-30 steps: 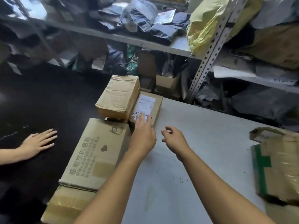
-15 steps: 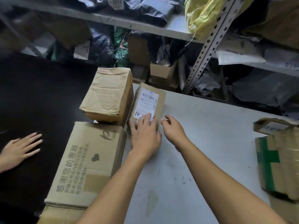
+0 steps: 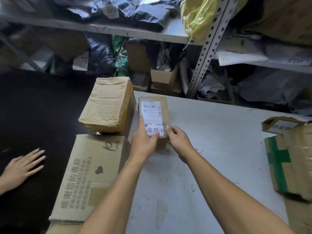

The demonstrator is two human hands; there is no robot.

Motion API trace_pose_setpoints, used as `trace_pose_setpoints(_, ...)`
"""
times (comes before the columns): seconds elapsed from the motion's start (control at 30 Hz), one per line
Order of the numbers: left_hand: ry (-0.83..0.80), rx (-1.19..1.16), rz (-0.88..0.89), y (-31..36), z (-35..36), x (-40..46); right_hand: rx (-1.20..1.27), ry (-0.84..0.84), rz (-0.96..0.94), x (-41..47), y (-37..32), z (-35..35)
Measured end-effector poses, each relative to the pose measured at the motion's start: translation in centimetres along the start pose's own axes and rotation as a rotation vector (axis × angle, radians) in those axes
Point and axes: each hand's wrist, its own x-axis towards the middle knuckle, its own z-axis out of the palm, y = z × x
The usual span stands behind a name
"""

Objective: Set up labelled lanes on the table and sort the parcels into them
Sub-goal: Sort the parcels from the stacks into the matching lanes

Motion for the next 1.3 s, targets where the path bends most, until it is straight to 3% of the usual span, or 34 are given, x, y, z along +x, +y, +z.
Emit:
trace_pose_setpoints(0.27, -0.098, -0.134, -0.066, 1.5, 5.1, -6.3, 0.327, 0.038, 0.172, -6.0, 4.9, -4.9)
trace_pose_setpoints(0.47, -0.178, -0.273, -0.151, 3.6, 8.2, -11.2, 0.432, 0.206, 0.087, -11.1, 7.7, -10.0)
trace_pose_setpoints(0.63, -0.34, -0.531, -0.4, 7.1, 9.6, -14.7, 0.477, 0.2, 0.005, -15.3, 7.7, -15.1)
trace_pose_setpoints(0.93, -0.246, -0.651, -0.177, 15.2, 10.2, -24.2, 0.462, 0.045, -0.147, -24.4, 5.3, -23.1)
trace_pose_setpoints(1.13, -0.239, -0.697, -0.097, 21.3, 8.7, -28.7, 0.398, 0.055, -0.229, -30.2, 1.6, -26.9)
trace_pose_setpoints(1.3, -0.354, -0.72, -0.009, 26.0, 8.6, -31.3, 0.333, 0.132, -0.294, -34.6, -0.9, -31.4)
